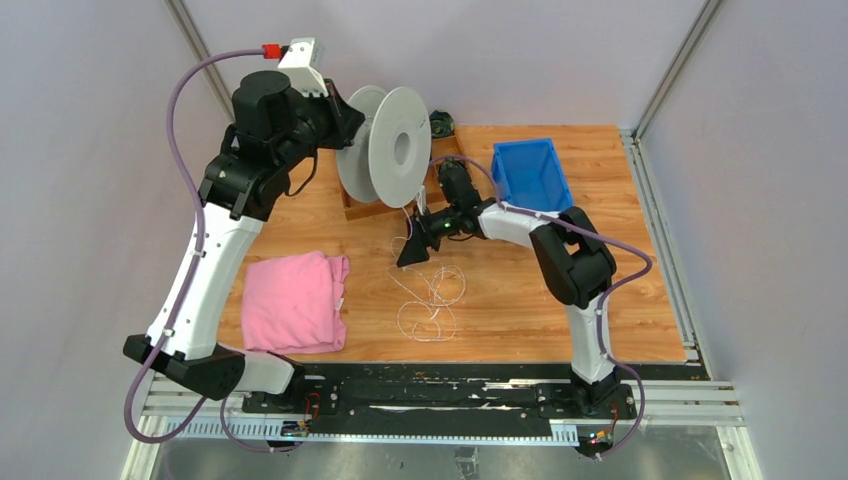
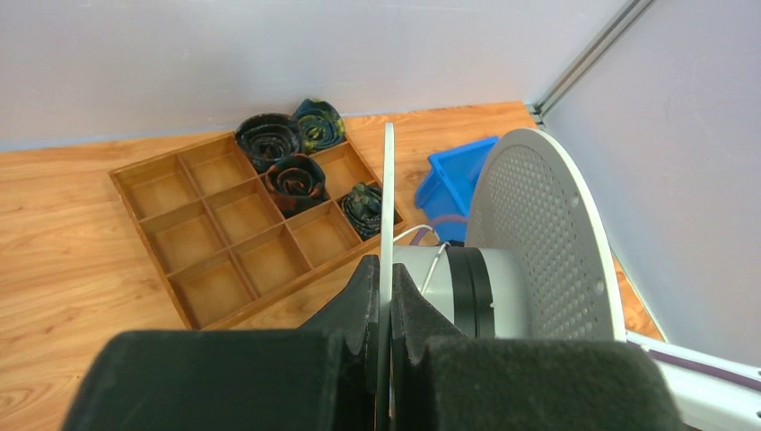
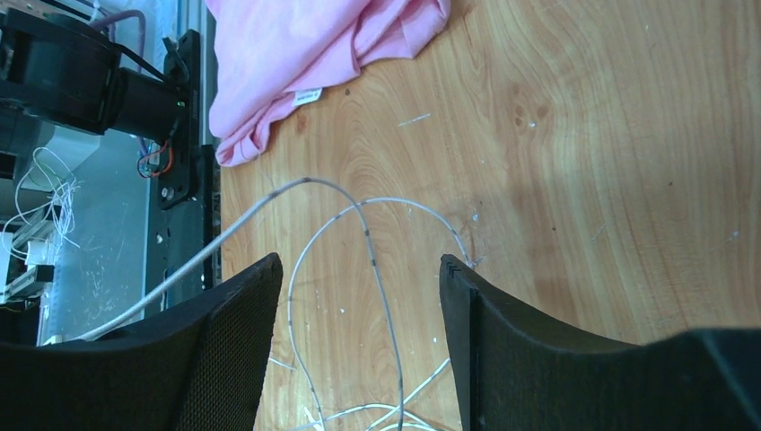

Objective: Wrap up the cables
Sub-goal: Wrap the cable around the cable reel.

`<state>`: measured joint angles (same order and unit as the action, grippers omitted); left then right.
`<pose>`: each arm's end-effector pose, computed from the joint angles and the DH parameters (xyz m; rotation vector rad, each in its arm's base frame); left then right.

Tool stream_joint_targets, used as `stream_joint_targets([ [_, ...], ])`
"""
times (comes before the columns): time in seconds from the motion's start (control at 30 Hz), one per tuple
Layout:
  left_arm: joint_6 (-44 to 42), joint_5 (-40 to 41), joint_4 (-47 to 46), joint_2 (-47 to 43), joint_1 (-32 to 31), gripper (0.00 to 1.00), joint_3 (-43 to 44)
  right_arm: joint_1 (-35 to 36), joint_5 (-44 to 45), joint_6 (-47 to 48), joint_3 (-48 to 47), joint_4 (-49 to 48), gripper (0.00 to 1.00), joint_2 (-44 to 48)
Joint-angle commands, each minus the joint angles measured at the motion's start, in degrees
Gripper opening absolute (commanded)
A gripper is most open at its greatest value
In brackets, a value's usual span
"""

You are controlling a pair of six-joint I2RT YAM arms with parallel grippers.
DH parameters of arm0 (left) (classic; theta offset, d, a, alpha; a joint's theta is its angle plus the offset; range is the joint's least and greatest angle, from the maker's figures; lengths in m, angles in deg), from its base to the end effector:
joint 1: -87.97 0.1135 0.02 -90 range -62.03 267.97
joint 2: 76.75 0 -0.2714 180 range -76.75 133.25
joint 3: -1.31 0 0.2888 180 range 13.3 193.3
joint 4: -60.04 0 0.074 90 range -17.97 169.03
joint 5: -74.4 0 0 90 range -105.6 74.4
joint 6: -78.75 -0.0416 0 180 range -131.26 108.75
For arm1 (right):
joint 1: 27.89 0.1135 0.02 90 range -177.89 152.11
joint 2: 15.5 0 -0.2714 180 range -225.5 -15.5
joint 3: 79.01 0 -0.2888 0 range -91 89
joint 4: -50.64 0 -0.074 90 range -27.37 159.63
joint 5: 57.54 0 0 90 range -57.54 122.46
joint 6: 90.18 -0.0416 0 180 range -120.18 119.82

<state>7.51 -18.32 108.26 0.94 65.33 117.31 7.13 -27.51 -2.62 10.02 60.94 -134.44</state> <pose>0.2785 -0.1183 0.5378 0.0956 1.7754 -0.5676 0.3731 0.3054 0.1568 -1.1875 1.9065 1.5187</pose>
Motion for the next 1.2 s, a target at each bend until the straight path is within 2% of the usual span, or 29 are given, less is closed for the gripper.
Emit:
stream_joint_targets([
  [0.0,1.5,-1.5,-3.8,-2.3,0.8,0.00,3.2,1.8,1.3,4.1,-0.3,2.4,0.64,-2.0],
  [0.1,1.8,-1.8,-3.8,-2.4,1.2,0.00,3.2,2.9,2.0,5.3,0.5,2.9,0.62,-2.2],
  [0.2,1.9,-2.0,-3.9,-2.5,1.5,0.00,3.1,3.4,1.8,5.5,0.6,3.0,0.50,-2.5],
  [0.37,1.5,-1.5,-4.3,-2.8,1.8,0.00,2.3,3.4,2.4,7.2,0.0,5.6,0.26,-1.0],
  [0.5,-0.1,1.7,-5.1,-3.0,2.4,0.00,1.5,3.2,3.0,8.1,1.6,8.1,0.04,1.9],
  [0.53,-0.9,2.9,-5.4,-3.0,2.4,0.00,1.2,3.1,3.2,8.3,2.4,8.6,0.01,2.8],
  [0.87,-11.4,19.2,-12.3,-1.2,2.6,0.00,-2.6,3.3,4.4,10.4,10.3,13.2,0.01,15.3],
  [1.17,-13.8,24.6,-16.2,2.0,2.7,0.00,-4.4,7.9,4.9,17.1,7.6,24.4,0.01,22.4],
])
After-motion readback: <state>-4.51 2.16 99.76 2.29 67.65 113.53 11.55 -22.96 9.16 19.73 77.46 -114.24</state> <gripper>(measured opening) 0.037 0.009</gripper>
